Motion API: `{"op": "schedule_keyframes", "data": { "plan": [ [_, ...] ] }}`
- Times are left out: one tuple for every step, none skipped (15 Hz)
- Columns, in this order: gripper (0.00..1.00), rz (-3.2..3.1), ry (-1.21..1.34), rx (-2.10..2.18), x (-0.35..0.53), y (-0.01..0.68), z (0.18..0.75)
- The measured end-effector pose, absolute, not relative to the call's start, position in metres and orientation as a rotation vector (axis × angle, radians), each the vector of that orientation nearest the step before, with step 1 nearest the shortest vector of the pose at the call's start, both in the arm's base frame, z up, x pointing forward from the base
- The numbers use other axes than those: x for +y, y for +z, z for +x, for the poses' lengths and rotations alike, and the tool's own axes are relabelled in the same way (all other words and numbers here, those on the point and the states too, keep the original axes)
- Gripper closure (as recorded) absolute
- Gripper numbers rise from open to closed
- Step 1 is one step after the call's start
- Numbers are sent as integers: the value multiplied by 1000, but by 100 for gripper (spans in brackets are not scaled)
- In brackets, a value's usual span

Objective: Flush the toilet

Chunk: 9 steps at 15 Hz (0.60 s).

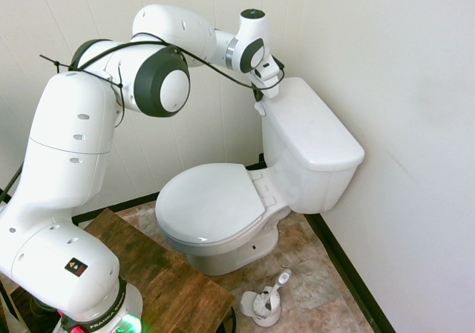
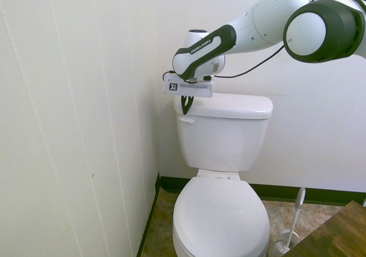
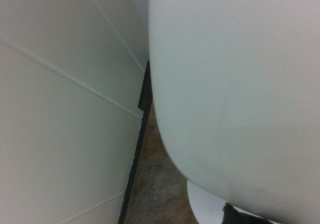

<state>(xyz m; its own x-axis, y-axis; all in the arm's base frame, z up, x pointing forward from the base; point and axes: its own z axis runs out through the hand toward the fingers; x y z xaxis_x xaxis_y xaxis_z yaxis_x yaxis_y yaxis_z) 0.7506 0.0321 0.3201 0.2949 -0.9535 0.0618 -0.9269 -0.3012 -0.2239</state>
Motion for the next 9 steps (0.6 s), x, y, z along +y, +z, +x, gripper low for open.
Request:
{"op": "schedule_keyframes", "data": {
  "plan": [
    [100, -2410, -271, 1765, 32, 315, 752],
    [100, -2412, -265, 1767, 32, 310, 752],
    [100, -2413, -261, 1769, 33, 306, 753],
    [100, -2412, -260, 1774, 33, 302, 754],
    [100, -2411, -260, 1781, 34, 299, 755],
    [100, -2408, -260, 1789, 34, 296, 756],
    [100, -2408, -258, 1797, 35, 291, 757],
    [100, -2406, -257, 1799, 36, 288, 759],
    [100, -2405, -258, 1800, 38, 287, 761]
  ]
}}
